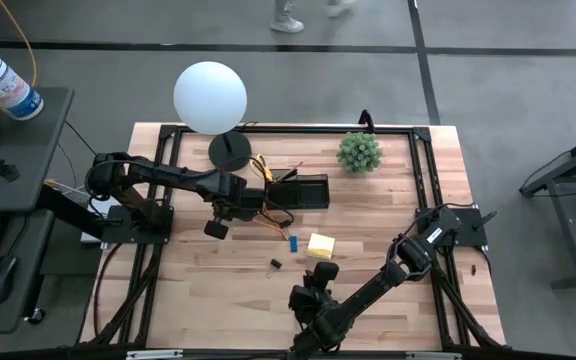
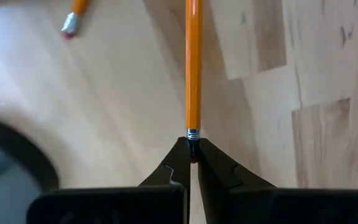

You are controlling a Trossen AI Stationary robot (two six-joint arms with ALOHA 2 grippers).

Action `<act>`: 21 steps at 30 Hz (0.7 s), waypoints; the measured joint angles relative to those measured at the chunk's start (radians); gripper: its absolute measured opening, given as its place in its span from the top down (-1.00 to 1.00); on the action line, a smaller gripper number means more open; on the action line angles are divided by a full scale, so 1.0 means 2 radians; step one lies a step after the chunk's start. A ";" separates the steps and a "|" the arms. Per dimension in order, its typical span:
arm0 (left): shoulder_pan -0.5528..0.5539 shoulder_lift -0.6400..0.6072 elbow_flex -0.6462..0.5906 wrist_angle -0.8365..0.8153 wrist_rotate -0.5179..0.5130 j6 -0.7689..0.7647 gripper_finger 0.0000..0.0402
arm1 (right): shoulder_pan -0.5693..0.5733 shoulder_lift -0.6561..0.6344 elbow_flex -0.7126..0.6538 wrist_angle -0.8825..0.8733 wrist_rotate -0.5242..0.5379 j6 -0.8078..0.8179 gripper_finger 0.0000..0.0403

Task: Pick and place office supplies into organizer
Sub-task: Put the bottom yellow pencil into the black organizer

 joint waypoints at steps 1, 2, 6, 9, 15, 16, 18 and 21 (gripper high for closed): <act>0.000 0.000 0.007 -0.009 -0.004 -0.001 1.00 | 0.000 0.000 0.000 0.000 0.000 0.001 0.61; 0.000 0.000 0.014 -0.015 -0.005 -0.001 1.00 | 0.000 0.000 0.000 0.000 0.000 0.002 0.61; 0.000 0.000 0.048 -0.050 -0.029 -0.009 1.00 | 0.001 0.000 0.000 -0.002 0.001 0.002 0.61; -0.001 0.000 0.074 -0.076 -0.044 -0.014 1.00 | 0.002 0.000 0.000 -0.002 0.001 0.002 0.61; -0.022 -0.001 0.127 -0.117 -0.064 -0.022 1.00 | 0.002 0.000 0.000 -0.004 0.002 0.005 0.61; -0.027 -0.001 0.135 -0.119 -0.067 -0.022 1.00 | 0.002 0.000 0.000 -0.005 0.003 0.006 0.61; -0.035 -0.001 0.151 -0.127 -0.073 -0.023 1.00 | 0.002 0.000 0.000 -0.006 0.003 0.006 0.61; -0.044 -0.001 0.174 -0.138 -0.092 -0.022 1.00 | 0.003 0.000 0.000 -0.006 0.003 0.008 0.61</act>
